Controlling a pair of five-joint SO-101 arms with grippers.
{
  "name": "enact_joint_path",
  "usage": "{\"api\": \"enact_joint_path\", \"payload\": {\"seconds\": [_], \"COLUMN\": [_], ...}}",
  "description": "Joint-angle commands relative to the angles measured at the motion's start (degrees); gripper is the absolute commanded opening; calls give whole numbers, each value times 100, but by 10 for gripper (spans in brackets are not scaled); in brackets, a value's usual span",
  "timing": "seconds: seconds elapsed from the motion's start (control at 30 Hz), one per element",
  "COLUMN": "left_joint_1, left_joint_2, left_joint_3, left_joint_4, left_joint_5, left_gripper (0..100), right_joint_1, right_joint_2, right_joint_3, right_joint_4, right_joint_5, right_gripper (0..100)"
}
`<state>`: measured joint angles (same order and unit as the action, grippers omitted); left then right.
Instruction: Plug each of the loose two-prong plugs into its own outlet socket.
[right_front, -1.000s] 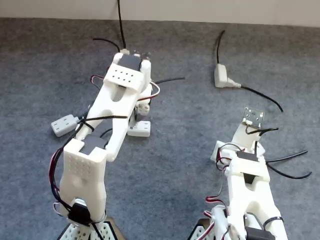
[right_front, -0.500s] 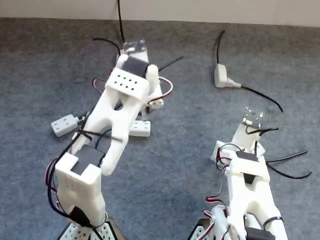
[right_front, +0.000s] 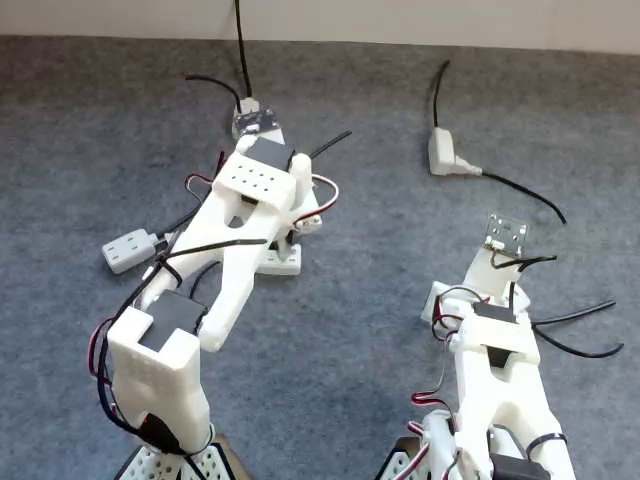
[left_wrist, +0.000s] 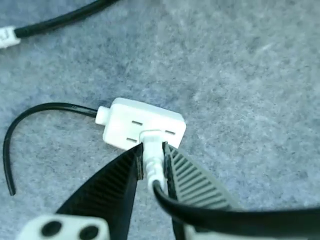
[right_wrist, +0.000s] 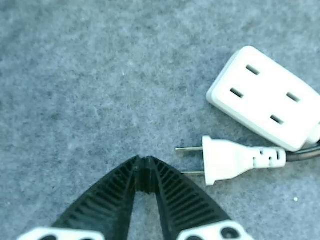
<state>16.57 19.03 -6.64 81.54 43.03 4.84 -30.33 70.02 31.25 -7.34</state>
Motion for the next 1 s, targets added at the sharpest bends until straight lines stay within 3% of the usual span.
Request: {"api": "enact_joint_path", "payload": {"seconds": [0.0, 0.23, 0.33, 0.97], "left_joint_1": [75, 215, 233, 488], "left_joint_2": [-251, -251, -242, -242], "left_joint_3": [207, 330, 338, 532], "left_joint_4": [-378, -554, -554, -510], "left_joint_5": [-44, -88, -422, -440], "left_gripper": [6, 6, 6, 6], "right_joint_1": [31, 31, 31, 31], "right_joint_2": [-110, -110, -110, -110], "right_joint_3": [-57, -57, -57, -48], "right_joint_4": [-119, -119, -119, -119], "right_joint_5": [-70, -70, -70, -70], "right_gripper": [9, 9, 9, 9]}}
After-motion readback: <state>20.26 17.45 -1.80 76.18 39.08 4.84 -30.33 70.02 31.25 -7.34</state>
